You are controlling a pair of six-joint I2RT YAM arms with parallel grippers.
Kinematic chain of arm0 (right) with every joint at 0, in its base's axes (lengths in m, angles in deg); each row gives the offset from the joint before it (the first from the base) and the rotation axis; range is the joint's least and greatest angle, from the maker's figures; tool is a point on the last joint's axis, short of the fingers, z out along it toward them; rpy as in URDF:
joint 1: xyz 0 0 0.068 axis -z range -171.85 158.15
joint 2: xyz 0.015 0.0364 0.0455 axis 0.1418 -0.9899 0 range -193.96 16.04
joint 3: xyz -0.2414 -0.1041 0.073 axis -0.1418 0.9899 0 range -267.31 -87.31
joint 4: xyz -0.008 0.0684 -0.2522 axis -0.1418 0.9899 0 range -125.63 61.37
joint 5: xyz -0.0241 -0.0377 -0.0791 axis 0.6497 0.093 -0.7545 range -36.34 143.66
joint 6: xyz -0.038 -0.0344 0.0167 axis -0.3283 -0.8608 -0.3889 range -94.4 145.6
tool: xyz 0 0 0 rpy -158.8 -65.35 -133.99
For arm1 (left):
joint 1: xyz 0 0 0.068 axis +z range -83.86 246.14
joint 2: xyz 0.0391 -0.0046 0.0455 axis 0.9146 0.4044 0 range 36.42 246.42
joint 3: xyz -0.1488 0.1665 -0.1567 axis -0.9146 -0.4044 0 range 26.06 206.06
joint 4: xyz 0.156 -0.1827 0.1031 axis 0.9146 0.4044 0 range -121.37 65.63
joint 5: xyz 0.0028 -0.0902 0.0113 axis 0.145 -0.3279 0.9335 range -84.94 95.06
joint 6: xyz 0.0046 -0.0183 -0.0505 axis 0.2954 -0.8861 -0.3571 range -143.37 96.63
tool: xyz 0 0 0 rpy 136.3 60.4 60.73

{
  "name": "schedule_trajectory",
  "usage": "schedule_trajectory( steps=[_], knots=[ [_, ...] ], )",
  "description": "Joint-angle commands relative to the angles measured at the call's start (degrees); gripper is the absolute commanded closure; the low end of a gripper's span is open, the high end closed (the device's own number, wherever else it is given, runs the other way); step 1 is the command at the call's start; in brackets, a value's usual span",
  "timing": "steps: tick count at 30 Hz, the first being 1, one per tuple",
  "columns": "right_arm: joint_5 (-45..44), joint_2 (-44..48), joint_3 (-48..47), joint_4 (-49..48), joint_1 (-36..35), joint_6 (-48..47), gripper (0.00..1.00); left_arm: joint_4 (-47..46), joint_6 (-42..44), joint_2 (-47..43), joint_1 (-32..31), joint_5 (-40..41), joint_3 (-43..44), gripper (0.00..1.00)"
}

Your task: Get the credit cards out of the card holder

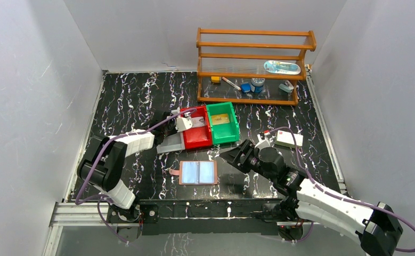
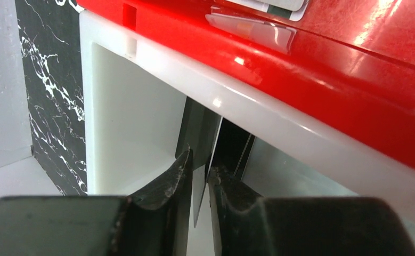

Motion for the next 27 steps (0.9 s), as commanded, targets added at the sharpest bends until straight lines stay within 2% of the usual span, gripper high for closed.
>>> schedule_trajectory(
  steps=[1, 11, 18, 27],
  knots=[
    [-2.2, 1.8, 0.4, -0.7, 0.5, 1.2, 0.26, -0.3, -0.7, -1.5, 0.7, -3.4, 1.3, 0.81],
    [-2.1, 3.0, 1.0, -0.4, 0.5, 2.1, 0.25, -1.1, -2.1, -4.9, 1.2, -3.2, -0.3, 0.62],
    [-1.5, 2.6, 1.0, -0.3, 0.6, 2.6, 0.25, -2.8, -4.0, -7.9, 1.8, -3.5, -2.5, 0.39],
    [-1.0, 2.5, 1.0, -0.6, 0.7, 3.1, 0.25, -3.4, -5.3, -7.3, 3.0, -3.6, -2.3, 0.32]
  ],
)
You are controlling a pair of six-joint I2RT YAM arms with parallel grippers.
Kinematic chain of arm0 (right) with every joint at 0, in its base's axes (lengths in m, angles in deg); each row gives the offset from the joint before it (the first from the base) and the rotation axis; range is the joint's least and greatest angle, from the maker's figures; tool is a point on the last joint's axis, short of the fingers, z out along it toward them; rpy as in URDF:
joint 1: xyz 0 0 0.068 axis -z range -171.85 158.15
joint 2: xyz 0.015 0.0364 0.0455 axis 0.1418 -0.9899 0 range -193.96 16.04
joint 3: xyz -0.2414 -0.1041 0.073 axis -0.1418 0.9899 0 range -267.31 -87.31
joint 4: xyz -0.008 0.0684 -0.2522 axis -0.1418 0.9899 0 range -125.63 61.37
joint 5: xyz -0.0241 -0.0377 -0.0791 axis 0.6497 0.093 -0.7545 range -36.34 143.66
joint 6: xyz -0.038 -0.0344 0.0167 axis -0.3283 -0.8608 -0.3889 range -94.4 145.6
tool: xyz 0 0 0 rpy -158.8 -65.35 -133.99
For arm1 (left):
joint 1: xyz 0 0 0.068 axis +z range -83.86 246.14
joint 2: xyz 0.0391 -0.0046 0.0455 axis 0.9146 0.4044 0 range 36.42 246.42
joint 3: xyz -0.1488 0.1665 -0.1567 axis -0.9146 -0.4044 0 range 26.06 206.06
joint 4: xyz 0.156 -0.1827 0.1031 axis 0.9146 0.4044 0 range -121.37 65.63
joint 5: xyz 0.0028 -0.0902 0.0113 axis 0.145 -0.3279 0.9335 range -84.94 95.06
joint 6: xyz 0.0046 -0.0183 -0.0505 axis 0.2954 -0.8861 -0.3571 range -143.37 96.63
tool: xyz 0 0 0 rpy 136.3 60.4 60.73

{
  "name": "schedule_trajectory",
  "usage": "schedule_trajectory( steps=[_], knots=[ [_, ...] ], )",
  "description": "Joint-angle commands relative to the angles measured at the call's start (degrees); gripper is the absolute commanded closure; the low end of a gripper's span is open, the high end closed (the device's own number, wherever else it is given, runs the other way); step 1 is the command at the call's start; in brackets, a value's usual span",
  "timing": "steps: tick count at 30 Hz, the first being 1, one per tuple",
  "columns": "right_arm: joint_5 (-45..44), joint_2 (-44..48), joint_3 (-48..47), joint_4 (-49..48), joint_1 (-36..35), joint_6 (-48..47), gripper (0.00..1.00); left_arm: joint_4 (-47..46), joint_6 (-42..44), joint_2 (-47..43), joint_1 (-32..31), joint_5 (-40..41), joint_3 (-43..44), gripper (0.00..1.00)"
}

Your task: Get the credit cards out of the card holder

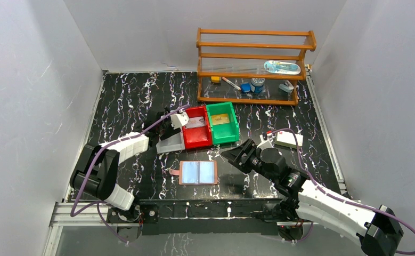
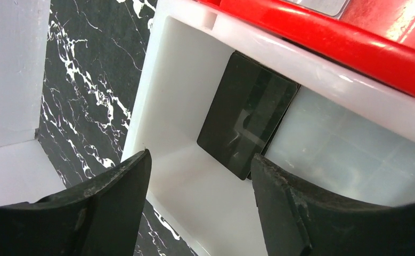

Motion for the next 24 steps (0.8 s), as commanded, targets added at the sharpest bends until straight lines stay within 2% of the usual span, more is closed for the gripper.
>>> schedule_trajectory(
  steps=[1, 6, 10, 13, 17, 24],
  knots=[
    [0.2, 0.3, 0.1, -1.8, 0.3, 0.5, 0.25, -1.3, -1.5, -0.7, 0.9, -1.8, 0.5, 0.32],
    [0.7, 0.5, -0.7, -1.1, 0.3, 0.0, 0.25, -0.6, -4.9, -2.7, 0.9, -1.8, 2.1, 0.33],
    [1.1, -0.8, -2.1, 0.1, 0.2, -1.1, 0.24, -1.6, -9.9, -10.2, 0.9, -0.5, 1.0, 0.23],
    [1.7, -2.9, -5.6, 2.1, 0.3, -2.2, 0.24, 0.7, -17.6, -17.3, 1.0, -0.2, 1.2, 0.13],
    [2.2, -6.9, -10.0, 5.8, 0.2, -4.8, 0.24, 7.5, -30.6, -26.4, 1.0, -3.9, 1.6, 0.03],
    [3.9, -18.8, -18.9, 11.1, -0.5, -9.5, 0.24, 22.4, -53.1, -38.9, 1.0, -6.2, 1.7, 0.02]
  ],
)
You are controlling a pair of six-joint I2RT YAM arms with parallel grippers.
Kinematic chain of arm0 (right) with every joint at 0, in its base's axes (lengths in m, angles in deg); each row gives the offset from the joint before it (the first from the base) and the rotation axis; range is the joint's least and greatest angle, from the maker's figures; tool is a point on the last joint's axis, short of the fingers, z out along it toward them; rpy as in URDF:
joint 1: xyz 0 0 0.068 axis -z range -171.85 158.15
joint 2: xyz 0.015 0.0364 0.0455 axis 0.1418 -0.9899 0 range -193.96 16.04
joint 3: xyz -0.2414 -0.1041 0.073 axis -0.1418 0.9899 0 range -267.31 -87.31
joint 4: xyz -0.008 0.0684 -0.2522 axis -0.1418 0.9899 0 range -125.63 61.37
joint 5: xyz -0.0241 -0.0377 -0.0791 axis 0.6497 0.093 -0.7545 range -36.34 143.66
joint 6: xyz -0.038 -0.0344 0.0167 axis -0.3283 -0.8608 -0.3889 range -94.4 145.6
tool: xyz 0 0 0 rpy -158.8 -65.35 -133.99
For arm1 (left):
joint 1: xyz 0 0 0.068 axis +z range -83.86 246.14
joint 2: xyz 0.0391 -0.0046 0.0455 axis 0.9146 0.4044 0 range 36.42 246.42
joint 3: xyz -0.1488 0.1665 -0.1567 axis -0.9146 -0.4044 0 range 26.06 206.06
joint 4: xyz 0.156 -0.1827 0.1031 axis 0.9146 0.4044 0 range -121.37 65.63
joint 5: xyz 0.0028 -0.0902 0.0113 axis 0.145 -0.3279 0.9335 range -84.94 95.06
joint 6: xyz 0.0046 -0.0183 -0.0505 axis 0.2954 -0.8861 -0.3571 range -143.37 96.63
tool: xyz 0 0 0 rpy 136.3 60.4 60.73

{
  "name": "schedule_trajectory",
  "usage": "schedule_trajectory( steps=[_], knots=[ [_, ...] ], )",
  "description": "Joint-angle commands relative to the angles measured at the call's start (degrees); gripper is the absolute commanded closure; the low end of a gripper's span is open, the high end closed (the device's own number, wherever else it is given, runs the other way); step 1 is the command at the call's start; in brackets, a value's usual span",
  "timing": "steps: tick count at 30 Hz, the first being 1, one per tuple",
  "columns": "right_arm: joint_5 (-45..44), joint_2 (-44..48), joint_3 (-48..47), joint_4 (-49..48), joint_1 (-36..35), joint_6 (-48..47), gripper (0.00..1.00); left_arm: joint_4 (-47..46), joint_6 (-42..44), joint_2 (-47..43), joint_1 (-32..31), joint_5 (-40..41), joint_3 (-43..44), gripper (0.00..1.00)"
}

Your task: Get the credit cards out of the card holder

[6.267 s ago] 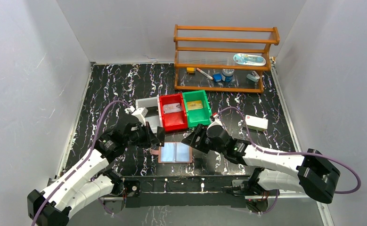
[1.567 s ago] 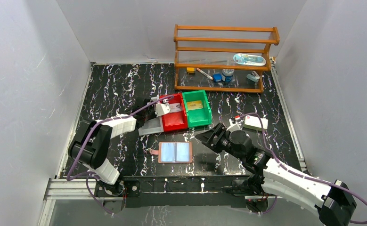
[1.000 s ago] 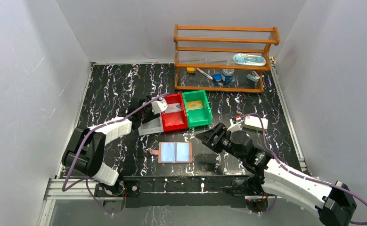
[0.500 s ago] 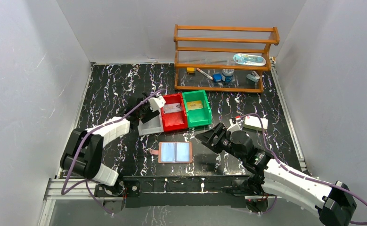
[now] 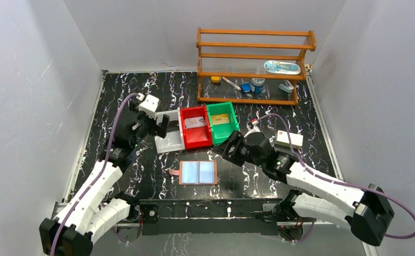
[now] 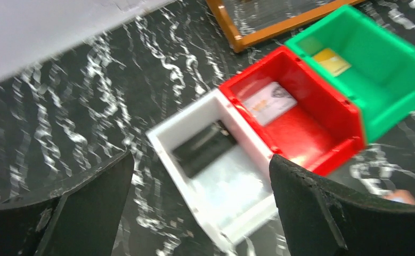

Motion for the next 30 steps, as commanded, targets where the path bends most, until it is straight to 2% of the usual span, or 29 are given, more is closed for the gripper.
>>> schedule_trajectory(
  steps=[1, 6, 11, 19, 22, 30],
  knots=[
    [1.0, -6.7, -6.6, 3.1, -0.9, -4.1, 0.24, 13.0, -20.6, -6.0, 0.4, -1.7, 1.3, 0.02],
    [-2.6, -14.7, -13.9, 7.5, -5.5, -5.5, 0.25, 22.0, -30.2, -8.5, 0.4, -2.7, 2.3, 0.02],
    [-10.9, -21.5, -22.0, 16.9, -11.3, -6.1, 0.26, 23.4, -34.8, -11.5, 0.4, -2.9, -0.5, 0.02],
    [-16.4, -33.8, -33.6, 25.2, -17.5, -6.6, 0.29, 26.9, -33.3, -17.6, 0.4, 5.2, -4.7, 0.02],
    [-17.2, -40.0, -39.3, 29.3, -19.9, -6.4, 0.28, 28.3, -36.4, -20.0, 0.4, 9.8, -6.3, 0.02],
    [-19.8, -54.2, -52.6, 40.0, -22.2, -5.7, 0.24, 27.5, -35.8, -22.1, 0.4, 11.0, -6.8, 0.02]
  ],
)
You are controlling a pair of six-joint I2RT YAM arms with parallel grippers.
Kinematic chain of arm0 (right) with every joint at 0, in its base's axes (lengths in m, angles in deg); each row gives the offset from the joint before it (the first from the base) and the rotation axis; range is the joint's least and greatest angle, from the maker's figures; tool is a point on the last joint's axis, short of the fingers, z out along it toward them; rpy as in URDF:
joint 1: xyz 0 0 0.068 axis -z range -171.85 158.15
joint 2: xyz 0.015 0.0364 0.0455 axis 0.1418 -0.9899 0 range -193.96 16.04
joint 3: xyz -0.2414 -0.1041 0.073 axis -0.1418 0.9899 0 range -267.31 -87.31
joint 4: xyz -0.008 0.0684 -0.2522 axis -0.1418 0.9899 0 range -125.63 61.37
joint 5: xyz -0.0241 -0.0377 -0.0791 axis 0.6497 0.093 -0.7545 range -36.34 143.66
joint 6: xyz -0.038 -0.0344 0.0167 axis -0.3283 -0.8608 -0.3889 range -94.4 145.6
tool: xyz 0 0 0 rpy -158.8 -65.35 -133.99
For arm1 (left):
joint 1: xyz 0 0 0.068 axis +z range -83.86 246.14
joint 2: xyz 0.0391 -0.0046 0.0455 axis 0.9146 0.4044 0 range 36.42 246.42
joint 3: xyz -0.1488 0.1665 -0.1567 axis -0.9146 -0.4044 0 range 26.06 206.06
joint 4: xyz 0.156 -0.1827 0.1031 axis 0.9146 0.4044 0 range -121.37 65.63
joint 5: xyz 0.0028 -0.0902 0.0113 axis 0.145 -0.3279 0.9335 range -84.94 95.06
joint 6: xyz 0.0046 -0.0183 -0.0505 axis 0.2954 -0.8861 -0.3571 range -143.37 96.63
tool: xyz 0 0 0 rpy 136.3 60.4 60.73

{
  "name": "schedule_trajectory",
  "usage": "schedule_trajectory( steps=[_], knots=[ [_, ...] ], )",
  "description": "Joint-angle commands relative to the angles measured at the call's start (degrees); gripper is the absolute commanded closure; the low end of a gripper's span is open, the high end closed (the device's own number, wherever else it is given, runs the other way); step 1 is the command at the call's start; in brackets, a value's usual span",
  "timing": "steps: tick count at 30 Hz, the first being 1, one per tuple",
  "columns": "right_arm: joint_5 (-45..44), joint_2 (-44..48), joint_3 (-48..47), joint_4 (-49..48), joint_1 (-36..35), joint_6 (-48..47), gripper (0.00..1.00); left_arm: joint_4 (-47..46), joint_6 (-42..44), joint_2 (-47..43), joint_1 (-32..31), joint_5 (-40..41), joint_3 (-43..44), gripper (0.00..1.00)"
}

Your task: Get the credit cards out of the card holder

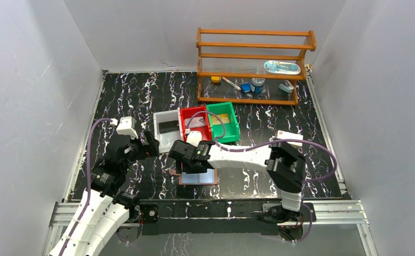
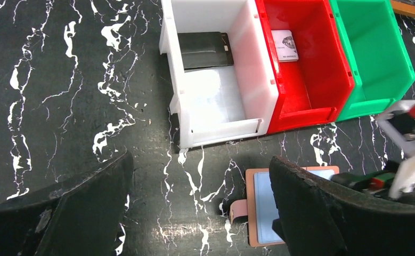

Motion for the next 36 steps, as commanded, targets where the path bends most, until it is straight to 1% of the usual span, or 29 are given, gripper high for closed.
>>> schedule_trajectory(
  steps=[1, 10, 18, 23, 27, 32, 36],
  knots=[
    [-3.8, -3.9, -6.7, 8.5, -0.4, 0.5, 0.23, -0.3, -0.2, -0.5, 0.4, 2.1, -0.3, 0.02],
    [-2.0, -7.7, -9.2, 8.3, -0.5, -1.0, 0.21, -0.7, 0.2, -0.4, 0.4, 1.8, -0.3, 0.02],
    [-2.7, -11.6, -12.1, 9.9, -0.4, -1.9, 0.19, -0.8, -0.1, 0.2, 0.4, 2.1, -0.4, 0.02],
    [-1.3, -15.2, -11.8, 10.8, -0.5, -1.9, 0.2, -1.1, -0.1, 0.5, 0.4, 1.8, -0.5, 0.02],
    [0.2, -16.1, -10.2, 10.2, -0.5, -1.5, 0.28, -1.2, -0.1, 0.8, 0.4, 1.6, -0.6, 0.02],
    [1.6, -12.8, -4.9, 5.1, -0.2, -0.5, 0.42, -1.3, -0.2, 1.0, 0.4, 1.5, -0.8, 0.02],
    [2.7, -10.8, -2.4, 3.1, 0.7, 0.1, 0.43, -1.5, -0.2, 1.3, 0.4, 1.2, -0.8, 0.02]
  ],
)
